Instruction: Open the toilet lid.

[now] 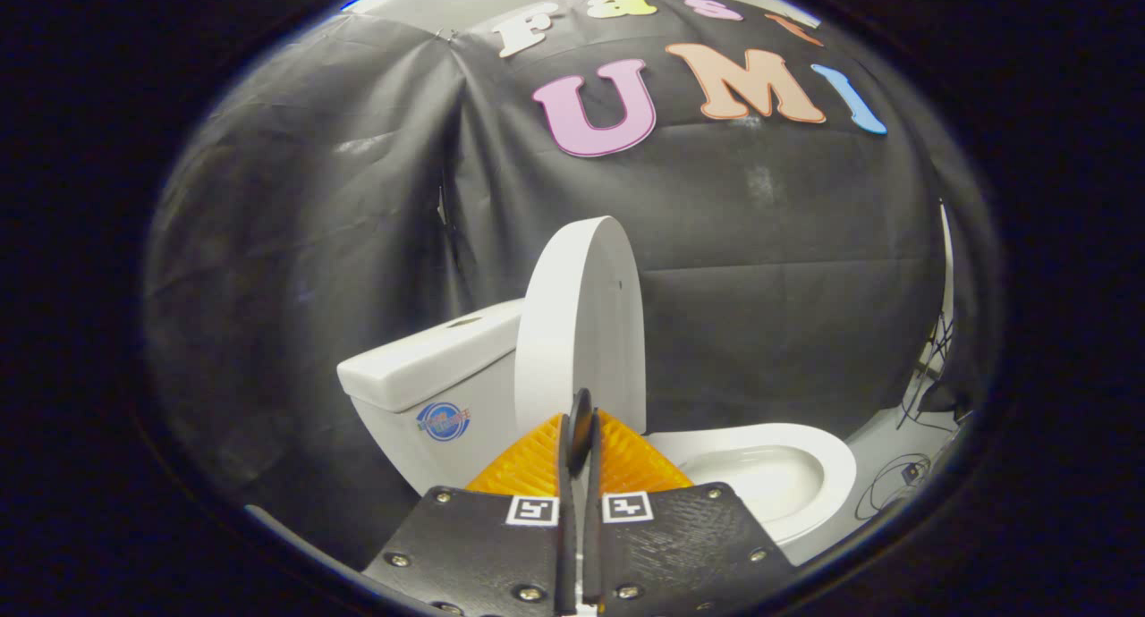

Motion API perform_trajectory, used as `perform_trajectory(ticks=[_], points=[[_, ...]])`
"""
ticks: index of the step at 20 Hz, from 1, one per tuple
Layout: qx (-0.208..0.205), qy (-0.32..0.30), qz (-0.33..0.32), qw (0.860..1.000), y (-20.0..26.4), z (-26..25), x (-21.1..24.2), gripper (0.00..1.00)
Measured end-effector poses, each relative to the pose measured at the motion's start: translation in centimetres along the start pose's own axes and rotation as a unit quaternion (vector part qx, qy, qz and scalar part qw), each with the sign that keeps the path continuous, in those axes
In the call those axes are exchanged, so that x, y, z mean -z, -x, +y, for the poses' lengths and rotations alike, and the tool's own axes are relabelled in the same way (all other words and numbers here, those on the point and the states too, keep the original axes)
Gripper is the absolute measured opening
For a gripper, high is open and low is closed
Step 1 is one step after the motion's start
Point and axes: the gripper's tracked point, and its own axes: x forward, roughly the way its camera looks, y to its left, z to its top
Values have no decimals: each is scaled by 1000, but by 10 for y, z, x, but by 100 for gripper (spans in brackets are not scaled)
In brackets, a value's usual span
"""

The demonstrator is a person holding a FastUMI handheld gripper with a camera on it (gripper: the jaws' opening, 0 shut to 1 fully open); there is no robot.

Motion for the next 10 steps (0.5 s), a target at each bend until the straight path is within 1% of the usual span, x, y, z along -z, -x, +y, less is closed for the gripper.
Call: perform_trajectory(ticks=[8,10], points=[[-13,37,-6,999,-3,7,1,4],[-16,54,-9,998,-10,20,1,4]])
